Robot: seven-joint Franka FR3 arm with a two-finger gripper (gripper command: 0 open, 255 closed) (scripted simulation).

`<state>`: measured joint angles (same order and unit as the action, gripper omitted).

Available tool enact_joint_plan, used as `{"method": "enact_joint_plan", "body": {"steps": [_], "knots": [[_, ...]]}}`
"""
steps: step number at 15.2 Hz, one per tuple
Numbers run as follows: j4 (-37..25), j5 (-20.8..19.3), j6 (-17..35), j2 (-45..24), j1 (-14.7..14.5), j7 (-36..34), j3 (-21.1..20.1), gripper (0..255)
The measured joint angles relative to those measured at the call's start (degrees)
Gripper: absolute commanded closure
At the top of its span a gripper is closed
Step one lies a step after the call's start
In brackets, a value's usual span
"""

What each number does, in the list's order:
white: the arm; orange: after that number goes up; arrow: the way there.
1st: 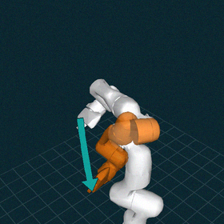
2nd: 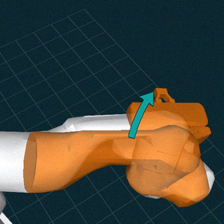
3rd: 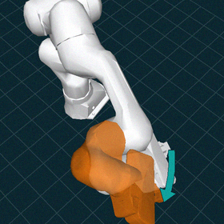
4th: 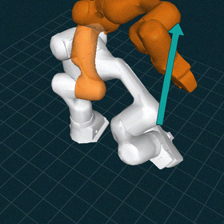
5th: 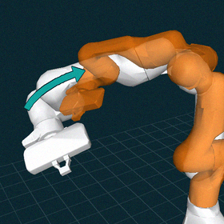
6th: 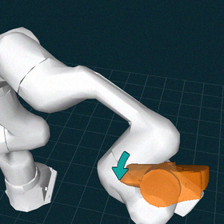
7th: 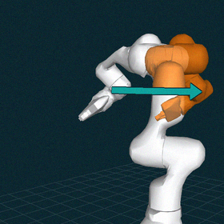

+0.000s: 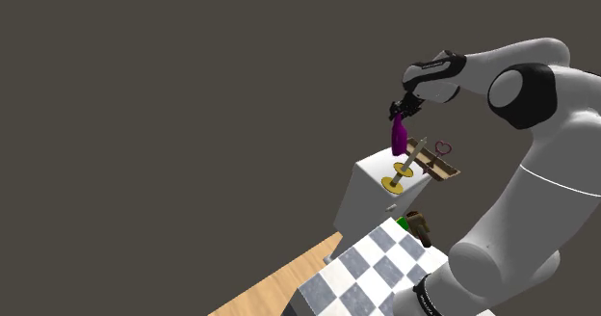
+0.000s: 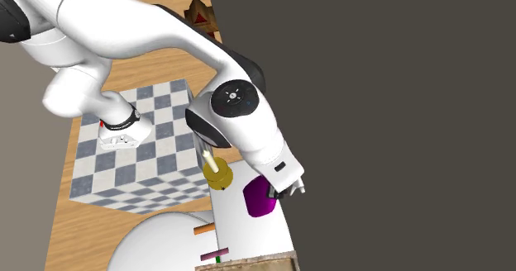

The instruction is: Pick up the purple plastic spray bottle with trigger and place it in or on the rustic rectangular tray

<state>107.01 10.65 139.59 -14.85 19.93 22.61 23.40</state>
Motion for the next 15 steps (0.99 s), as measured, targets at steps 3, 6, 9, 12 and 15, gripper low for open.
{"method": "enact_joint_plan", "body": {"steps": [3, 6, 9, 12, 15], "knots": [[-1.0, -0.7, -1.8, 0.9, -0.2, -0.6, 0.3, 255], [-2.5, -1.4, -4.0, 1.7, -0.4, -1.1, 0.5, 255], [-3.9, -2.0, -6.2, 2.4, -0.5, -1.6, 0.7, 255], [-6.0, -0.7, -7.7, 2.0, 1.4, 1.4, 1.3, 255], [-9.1, 1.9, -9.4, 0.0, 4.7, 6.1, 2.0, 255]]}}
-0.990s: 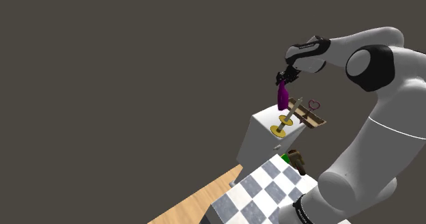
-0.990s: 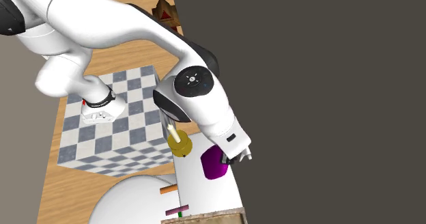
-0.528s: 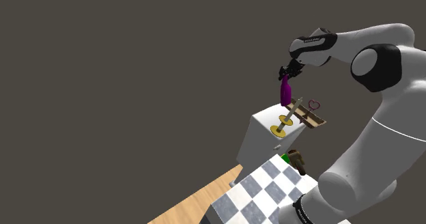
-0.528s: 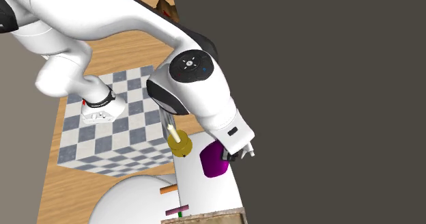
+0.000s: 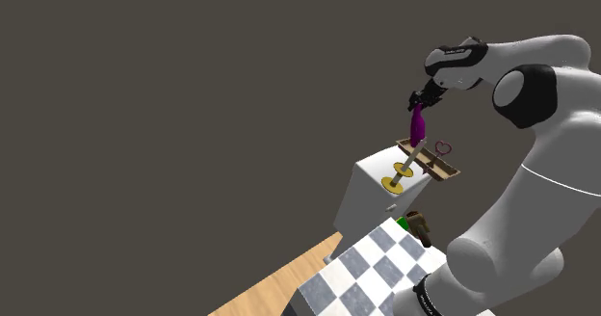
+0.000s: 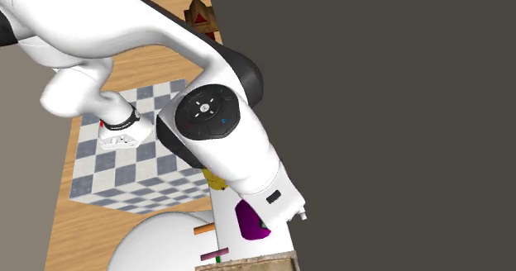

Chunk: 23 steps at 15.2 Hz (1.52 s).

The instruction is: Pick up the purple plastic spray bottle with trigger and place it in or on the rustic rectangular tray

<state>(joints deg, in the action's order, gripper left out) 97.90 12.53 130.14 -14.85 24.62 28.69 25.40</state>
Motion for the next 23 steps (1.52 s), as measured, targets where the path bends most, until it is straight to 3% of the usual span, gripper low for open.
{"method": "enact_joint_plan", "body": {"steps": [8, 15, 18, 23], "knots": [[-14.5, 6.6, -8.1, -8.4, 9.8, 10.1, 0.8, 255], [-32.9, 12.0, -17.1, -19.3, 20.6, 16.4, 0.1, 255], [-33.5, 12.6, -16.7, -20.6, 21.6, 17.3, -0.1, 255], [-29.2, 13.0, -12.9, -20.2, 20.9, 18.3, -0.3, 255]]}}
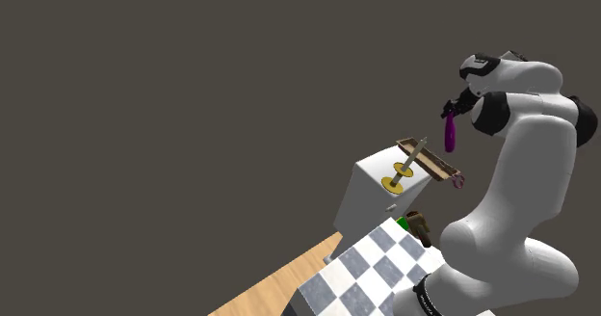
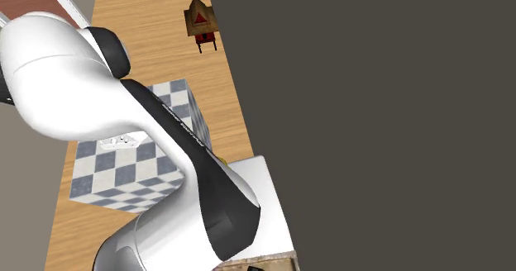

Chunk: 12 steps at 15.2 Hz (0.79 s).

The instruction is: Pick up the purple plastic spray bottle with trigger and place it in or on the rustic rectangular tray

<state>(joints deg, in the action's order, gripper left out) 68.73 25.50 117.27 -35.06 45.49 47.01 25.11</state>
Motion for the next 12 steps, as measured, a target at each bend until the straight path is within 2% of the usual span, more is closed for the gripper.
{"method": "enact_joint_plan", "body": {"steps": [12], "knots": [[7.2, 1.7, 8.0, -1.2, -0.7, 2.5, -0.9, 255]]}}
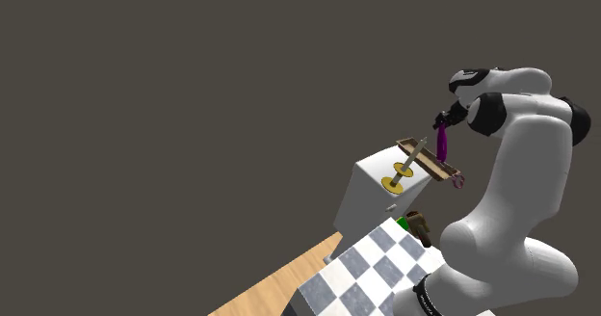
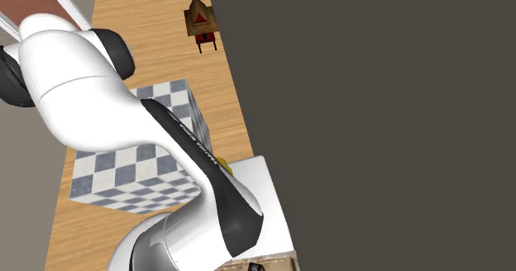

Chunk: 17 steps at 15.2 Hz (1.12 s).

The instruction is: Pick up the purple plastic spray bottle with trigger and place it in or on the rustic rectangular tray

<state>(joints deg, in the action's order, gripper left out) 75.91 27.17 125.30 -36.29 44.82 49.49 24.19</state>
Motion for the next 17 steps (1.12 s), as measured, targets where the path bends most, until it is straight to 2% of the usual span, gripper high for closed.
{"method": "enact_joint_plan", "body": {"steps": [7, 8, 14, 17], "knots": [[0.7, 0.3, 1.0, -0.4, 0.0, 0.4, -0.2, 255], [0.6, 0.3, 1.0, -0.4, 0.1, 0.4, -0.2, 0], [0.6, 0.3, 1.0, -0.4, 0.1, 0.4, -0.2, 0], [1.6, -0.8, -1.0, 2.7, -0.5, 0.0, 0.6, 0]]}}
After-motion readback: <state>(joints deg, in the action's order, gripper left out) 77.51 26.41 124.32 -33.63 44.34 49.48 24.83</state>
